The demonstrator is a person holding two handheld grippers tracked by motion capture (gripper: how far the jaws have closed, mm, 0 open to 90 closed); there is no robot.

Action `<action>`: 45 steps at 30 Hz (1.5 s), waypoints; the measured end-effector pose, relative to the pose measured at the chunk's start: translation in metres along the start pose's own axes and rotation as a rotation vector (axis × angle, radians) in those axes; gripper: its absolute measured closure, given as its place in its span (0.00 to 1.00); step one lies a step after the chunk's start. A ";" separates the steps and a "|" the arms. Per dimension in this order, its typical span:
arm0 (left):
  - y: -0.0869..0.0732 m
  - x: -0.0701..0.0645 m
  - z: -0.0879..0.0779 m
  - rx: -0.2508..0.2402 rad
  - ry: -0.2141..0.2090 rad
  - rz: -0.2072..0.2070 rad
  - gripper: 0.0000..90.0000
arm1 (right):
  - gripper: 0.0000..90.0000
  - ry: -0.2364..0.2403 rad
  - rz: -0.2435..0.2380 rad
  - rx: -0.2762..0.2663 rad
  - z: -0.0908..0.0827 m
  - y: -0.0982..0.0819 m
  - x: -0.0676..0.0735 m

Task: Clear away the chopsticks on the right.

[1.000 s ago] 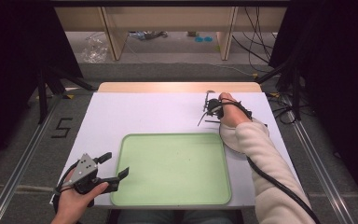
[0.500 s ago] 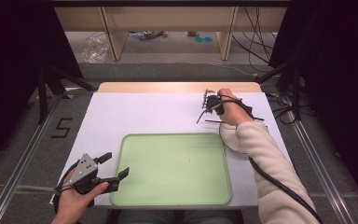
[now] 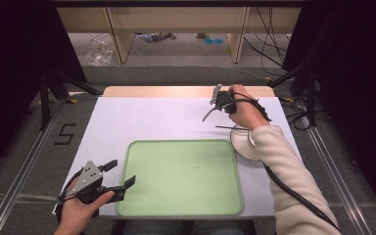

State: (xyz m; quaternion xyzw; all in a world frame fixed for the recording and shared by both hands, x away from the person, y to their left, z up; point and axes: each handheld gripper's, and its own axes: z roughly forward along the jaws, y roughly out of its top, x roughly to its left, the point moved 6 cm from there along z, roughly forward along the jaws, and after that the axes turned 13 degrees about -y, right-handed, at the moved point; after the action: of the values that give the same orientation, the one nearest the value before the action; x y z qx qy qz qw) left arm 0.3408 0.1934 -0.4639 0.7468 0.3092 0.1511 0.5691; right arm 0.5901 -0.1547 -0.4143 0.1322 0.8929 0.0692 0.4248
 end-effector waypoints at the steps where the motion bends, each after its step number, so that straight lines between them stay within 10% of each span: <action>1: 0.000 0.000 0.000 0.000 0.000 0.000 0.18 | 0.98 0.000 0.000 0.000 0.000 0.000 0.000; 20: 0.000 0.000 0.000 0.000 0.001 0.000 0.18 | 0.98 -0.049 0.186 -0.157 -0.034 0.009 -0.022; 45: 0.000 0.000 0.000 0.002 0.001 0.001 0.18 | 0.98 -0.034 0.714 -0.349 -0.073 0.006 -0.050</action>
State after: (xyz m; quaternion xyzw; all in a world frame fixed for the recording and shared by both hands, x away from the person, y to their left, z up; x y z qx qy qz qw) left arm 0.3410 0.1935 -0.4641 0.7473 0.3094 0.1515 0.5682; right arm 0.5648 -0.1647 -0.3303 0.3615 0.7584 0.3609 0.4048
